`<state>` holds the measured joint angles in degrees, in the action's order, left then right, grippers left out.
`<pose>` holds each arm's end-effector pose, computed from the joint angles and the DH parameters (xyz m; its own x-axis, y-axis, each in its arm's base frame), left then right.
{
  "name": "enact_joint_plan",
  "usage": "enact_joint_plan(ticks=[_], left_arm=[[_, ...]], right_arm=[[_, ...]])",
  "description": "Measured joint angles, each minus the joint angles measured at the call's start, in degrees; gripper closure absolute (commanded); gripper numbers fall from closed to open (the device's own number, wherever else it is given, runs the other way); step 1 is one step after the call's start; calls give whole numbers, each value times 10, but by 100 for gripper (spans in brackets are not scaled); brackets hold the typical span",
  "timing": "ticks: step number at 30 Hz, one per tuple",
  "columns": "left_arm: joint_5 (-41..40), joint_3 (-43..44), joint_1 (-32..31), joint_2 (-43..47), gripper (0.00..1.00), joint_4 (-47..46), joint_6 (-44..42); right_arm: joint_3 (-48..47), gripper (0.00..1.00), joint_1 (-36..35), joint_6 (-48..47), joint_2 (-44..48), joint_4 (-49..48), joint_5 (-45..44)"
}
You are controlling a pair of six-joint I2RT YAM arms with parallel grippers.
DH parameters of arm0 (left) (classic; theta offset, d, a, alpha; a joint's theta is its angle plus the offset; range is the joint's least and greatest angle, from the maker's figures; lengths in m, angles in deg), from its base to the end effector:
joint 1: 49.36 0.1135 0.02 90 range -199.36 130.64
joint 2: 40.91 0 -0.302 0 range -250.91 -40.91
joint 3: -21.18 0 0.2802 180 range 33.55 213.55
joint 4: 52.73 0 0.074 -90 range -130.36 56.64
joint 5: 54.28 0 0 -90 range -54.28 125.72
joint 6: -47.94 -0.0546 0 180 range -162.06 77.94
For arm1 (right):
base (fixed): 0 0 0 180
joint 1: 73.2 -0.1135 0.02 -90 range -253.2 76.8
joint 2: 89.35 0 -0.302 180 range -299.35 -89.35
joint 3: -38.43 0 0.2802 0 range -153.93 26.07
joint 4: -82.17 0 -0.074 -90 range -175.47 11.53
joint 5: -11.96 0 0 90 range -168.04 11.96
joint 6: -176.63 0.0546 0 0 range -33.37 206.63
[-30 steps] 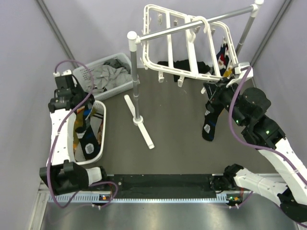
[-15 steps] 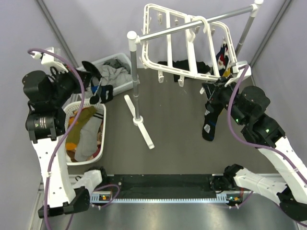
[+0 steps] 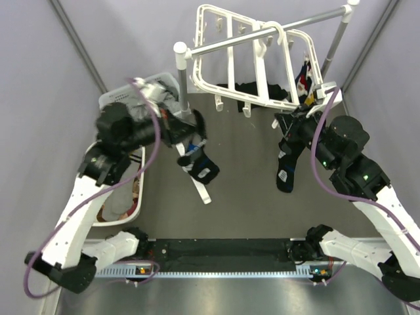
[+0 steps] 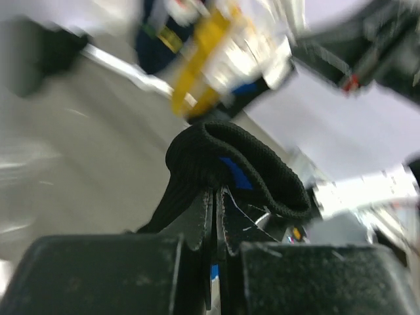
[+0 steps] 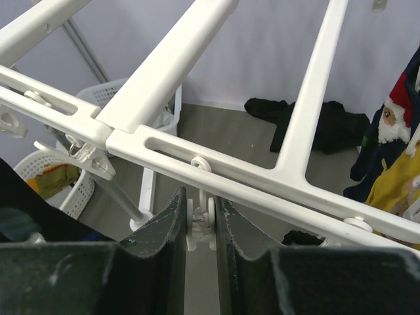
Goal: Clip the socks to the hanger
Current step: Clamp the sock onto the hanger.
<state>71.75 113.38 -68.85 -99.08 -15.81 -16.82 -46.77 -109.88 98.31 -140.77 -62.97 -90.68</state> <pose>0.1881 -0.1007 0.5209 -0.3942 -0.2263 -0.8907 0.7247 0.5195 -0.4527 0.1610 0.1050 0.5030 -0.0973 0.1739 -0.9800 -0.3959 0.8966 0.1984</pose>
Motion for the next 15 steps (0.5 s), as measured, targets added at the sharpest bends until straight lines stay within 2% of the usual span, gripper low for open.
enact_joint_plan(ticks=[3, 7, 11, 15], left_arm=[[-38, -41, -117, -30, 100, -37, 0], [-108, -61, -225, -94, 100, -77, 0], [-180, -60, -286, -157, 100, -128, -2], [-236, -43, -309, -209, 100, -152, -10]], right_arm=[[-5, 91, 0, 0, -3, 1, 3], [-8, 91, 0, 1, -3, 9, 4], [-16, 91, 0, 1, -4, 16, 10], [-24, 91, 0, 3, -3, 21, 20]])
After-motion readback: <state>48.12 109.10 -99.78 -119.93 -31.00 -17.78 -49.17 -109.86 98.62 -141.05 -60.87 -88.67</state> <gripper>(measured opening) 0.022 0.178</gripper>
